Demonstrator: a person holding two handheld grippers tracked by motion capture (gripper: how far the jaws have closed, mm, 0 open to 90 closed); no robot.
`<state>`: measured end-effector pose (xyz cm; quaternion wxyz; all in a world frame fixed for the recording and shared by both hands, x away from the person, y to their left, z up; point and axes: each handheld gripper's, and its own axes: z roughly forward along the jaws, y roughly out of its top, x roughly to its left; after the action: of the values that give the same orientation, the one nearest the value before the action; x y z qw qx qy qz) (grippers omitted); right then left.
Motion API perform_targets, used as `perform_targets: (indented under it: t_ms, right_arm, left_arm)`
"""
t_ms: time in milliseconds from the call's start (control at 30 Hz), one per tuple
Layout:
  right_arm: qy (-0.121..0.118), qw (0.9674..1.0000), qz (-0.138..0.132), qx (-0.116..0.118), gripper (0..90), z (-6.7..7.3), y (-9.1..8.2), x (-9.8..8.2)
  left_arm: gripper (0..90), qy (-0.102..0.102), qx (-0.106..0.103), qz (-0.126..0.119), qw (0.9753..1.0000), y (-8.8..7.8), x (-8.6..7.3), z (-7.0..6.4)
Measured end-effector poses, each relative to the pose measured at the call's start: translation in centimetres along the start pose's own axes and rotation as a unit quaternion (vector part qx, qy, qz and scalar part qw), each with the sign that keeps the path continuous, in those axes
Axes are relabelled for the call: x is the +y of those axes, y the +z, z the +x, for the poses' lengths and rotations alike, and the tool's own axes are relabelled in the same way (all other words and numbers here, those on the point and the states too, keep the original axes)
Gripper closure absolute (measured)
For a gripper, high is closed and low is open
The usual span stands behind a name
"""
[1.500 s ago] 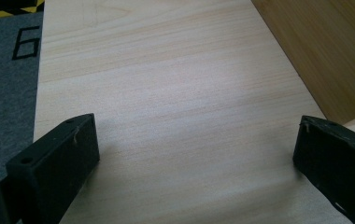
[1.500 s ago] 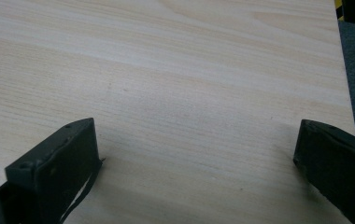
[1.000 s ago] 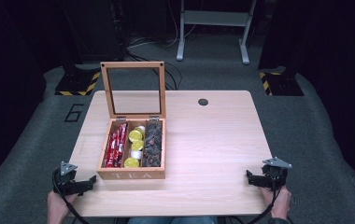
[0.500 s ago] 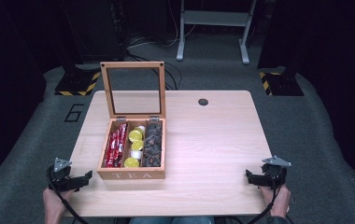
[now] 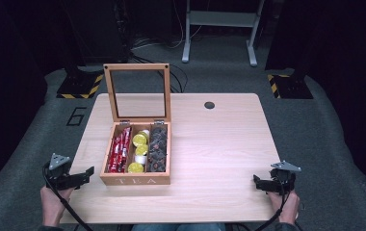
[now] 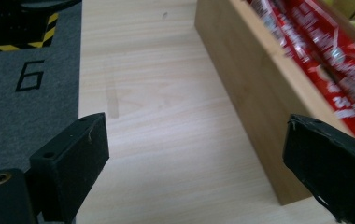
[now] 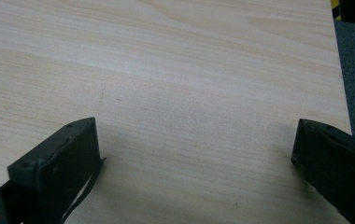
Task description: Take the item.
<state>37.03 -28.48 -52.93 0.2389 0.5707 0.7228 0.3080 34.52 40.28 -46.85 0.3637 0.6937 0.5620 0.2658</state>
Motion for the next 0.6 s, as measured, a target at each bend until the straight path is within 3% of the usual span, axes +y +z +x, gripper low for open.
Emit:
perform_targets:
  t_ms: [600]
  right_arm:
    - [0.000, 1.0000, -0.001, 0.000, 0.9, 0.0, 0.0, 0.0]
  left_arm:
    - [2.4, 0.021, -0.029, -0.017, 0.9992, 0.6, 4.0, -3.4]
